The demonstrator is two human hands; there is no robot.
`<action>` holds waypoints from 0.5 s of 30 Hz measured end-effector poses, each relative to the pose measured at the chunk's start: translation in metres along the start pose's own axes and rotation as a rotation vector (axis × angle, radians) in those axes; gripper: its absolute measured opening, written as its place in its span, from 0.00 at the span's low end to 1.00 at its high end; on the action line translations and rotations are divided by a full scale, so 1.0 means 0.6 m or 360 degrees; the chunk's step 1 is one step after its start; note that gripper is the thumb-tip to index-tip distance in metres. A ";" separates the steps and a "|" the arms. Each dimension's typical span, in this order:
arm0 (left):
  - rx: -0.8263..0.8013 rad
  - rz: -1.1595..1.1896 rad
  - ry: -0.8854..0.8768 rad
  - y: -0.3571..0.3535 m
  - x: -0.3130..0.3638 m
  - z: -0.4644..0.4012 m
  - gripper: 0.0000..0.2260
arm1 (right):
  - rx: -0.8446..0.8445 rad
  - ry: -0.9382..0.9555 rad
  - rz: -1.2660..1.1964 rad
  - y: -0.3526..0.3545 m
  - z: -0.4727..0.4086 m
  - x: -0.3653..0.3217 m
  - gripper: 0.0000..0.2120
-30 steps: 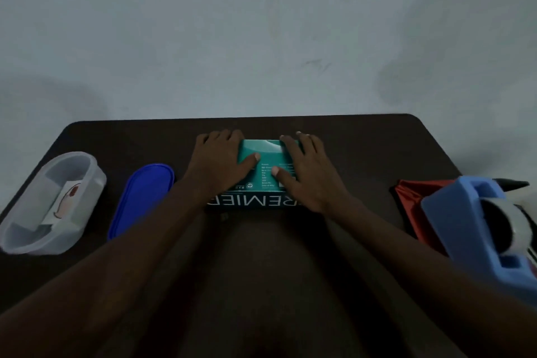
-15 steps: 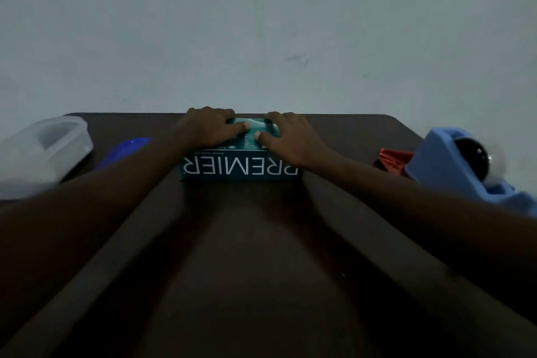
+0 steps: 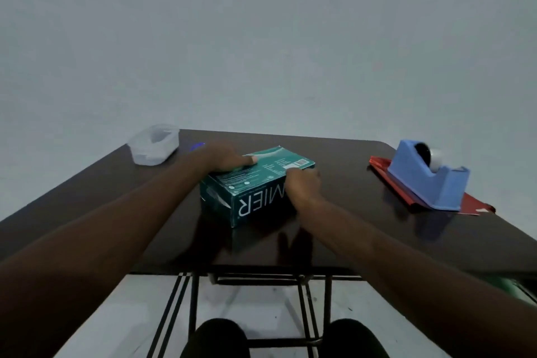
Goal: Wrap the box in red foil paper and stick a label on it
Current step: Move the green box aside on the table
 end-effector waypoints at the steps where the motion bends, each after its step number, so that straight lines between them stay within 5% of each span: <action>1: -0.0008 0.0022 0.0003 0.000 -0.004 0.014 0.27 | -0.0102 -0.0006 -0.0032 -0.021 0.011 0.003 0.31; 9: 0.0200 0.0318 -0.0017 0.047 -0.072 0.133 0.19 | -0.0331 0.0234 -0.0012 -0.106 0.100 -0.059 0.25; 15: 0.0223 0.0189 0.0286 0.085 -0.196 0.219 0.23 | -0.0592 0.0444 0.0247 -0.227 0.166 -0.099 0.18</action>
Point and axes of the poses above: each hand's wrist, its own z-axis away from the middle knuckle, its own y-axis out of the back of the hand, x = y × z, the point moved 9 cm from there along -z, towards the middle knuckle, and after that the axes turned 6 degrees about -y, right-handed, at the moved point
